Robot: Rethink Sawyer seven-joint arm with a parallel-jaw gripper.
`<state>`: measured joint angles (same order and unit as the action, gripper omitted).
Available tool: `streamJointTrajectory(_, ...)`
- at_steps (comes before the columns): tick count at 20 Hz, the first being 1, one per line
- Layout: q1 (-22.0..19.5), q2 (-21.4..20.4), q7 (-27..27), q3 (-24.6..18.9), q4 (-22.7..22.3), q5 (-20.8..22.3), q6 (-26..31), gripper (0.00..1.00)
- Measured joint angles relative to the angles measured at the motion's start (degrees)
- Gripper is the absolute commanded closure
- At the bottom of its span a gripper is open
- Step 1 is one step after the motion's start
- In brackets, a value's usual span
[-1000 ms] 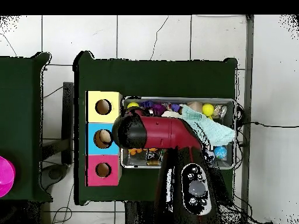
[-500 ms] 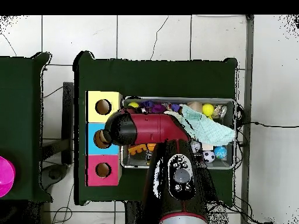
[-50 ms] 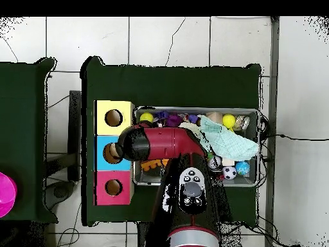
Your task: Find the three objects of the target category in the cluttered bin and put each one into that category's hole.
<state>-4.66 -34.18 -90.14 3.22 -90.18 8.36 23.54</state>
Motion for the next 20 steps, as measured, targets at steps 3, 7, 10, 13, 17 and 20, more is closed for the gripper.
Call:
streamJointTrajectory(3, 0.1, 1.2, 0.0, 1.3, 0.4, 0.0, -0.5, 0.0)
streamJointTrajectory(7, 0.3, 3.0, 0.0, 3.1, 0.8, 0.0, -0.6, 0.0)
streamJointTrajectory(10, 0.5, 4.2, 0.0, 3.9, 0.9, 0.0, -0.6, 0.0)
streamJointTrajectory(13, 0.5, 5.4, 0.0, 4.4, 0.9, 0.0, -0.6, 0.0)
streamJointTrajectory(17, -1.7, 6.5, 0.0, 2.0, 0.7, -0.2, -3.3, 0.0)
streamJointTrajectory(20, -4.2, 6.6, 0.0, -1.0, 0.3, -0.8, -6.5, 0.0)
